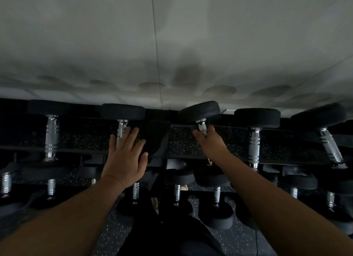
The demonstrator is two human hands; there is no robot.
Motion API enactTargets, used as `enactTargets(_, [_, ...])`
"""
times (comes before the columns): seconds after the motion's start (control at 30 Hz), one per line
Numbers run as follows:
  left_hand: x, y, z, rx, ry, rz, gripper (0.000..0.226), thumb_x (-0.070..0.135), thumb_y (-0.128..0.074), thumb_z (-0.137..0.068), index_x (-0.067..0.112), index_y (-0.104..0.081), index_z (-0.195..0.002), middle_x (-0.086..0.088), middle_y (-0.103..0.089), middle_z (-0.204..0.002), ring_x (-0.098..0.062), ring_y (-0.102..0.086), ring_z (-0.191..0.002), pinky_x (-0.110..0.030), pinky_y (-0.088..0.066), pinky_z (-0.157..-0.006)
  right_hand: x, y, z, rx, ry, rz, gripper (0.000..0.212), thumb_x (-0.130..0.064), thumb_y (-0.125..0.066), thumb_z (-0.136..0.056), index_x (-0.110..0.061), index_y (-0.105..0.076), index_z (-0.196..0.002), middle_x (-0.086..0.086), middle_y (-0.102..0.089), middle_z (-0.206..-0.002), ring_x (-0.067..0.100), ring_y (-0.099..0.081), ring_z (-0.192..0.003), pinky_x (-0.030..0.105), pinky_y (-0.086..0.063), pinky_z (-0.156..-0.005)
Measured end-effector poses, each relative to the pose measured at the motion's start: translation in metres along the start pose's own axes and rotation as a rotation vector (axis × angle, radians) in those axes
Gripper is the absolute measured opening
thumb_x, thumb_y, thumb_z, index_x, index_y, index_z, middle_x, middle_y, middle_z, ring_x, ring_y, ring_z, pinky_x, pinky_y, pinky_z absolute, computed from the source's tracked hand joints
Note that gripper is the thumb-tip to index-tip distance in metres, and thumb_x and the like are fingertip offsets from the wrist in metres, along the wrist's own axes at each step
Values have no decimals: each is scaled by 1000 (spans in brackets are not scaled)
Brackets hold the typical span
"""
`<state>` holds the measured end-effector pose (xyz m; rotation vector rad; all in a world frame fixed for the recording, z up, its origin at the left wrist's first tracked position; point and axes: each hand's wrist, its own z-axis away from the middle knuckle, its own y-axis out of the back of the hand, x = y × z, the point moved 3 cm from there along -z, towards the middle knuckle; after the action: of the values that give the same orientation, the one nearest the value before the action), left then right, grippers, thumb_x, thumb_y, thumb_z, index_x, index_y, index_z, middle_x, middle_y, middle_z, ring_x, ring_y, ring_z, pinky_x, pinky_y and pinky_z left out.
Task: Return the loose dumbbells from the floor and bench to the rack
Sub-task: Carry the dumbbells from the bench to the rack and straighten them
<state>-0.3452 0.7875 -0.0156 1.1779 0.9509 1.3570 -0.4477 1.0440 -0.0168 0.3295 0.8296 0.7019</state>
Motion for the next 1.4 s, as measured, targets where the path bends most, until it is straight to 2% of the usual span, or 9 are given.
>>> enactTargets(0.07, [0,0,0,-12,-1,-4,57,45,-29,-94,13,-59,-130,-14,-36,-155,-34,-21,-148,-66,-17,-114,1,-1,-1,2,-15,-48,43,-54,-58,-90,-17,-48,-109,9,-68,-93,27,-69,-79,51,-59,-76])
enactTargets(0.17, [0,0,1,-17,1,4,56,45,-29,-95,14,-58,-131,-13,-35,-156,-34,-19,-149,-66,-17,-115,-1,-1,-2,0,-18,-109,40,-50,-62,-89,-16,-50,-105,9,-66,-85,21,-64,-64,45,-61,-67])
enactTargets(0.33, [-1,1,1,-16,-5,26,56,46,-30,-96,14,-56,-133,-12,-34,-157,-34,-18,-149,-67,-18,-113,2,-4,-4,54,-6,-129,34,-49,-62,-90,-19,-53,-102,8,-65,-82,20,-62,-63,44,-59,-66])
enactTargets(0.6, [-1,3,0,-43,31,24,61,48,-27,-96,13,-44,-144,-12,-31,-158,-35,-19,-148,-69,-21,-111,-14,-20,9,120,-6,-376,25,-39,-60,-95,-15,-56,-99,5,-58,-66,13,-51,-47,22,-44,-39])
enactTargets(0.93, [-2,3,1,-82,30,47,62,51,-22,-98,16,-39,-146,-10,-22,-162,-33,-8,-151,-69,-18,-113,-12,-41,8,201,-52,-500,22,-39,-59,-95,-18,-54,-96,7,-58,-64,16,-52,-45,29,-46,-44])
enactTargets(1.07, [-3,2,1,-90,31,50,64,52,-20,-97,17,-38,-147,-9,-19,-163,-32,-5,-151,-69,-16,-113,-7,-51,6,197,-23,-398,20,-41,-60,-94,-24,-50,-91,7,-62,-70,18,-57,-53,31,-47,-51])
enactTargets(1.17, [-3,2,1,-85,32,53,64,52,-20,-97,16,-39,-147,-9,-20,-163,-33,-5,-151,-69,-17,-113,-7,-55,4,207,-34,-349,27,-43,-59,-94,-18,-52,-98,8,-64,-75,19,-60,-58,31,-49,-54])
enactTargets(1.33, [-3,0,1,-108,39,55,66,53,-16,-97,17,-36,-148,-8,-16,-164,-32,0,-152,-69,-16,-113,-10,-66,5,190,-49,-318,29,-43,-58,-94,-18,-47,-103,9,-66,-83,25,-65,-67,45,-57,-65])
enactTargets(1.4, [-3,1,1,-104,37,58,65,53,-17,-97,17,-37,-148,-8,-18,-164,-32,-1,-152,-69,-16,-113,-13,-66,6,187,-54,-287,31,-42,-57,-96,-15,-45,-105,9,-64,-85,24,-65,-71,41,-56,-63])
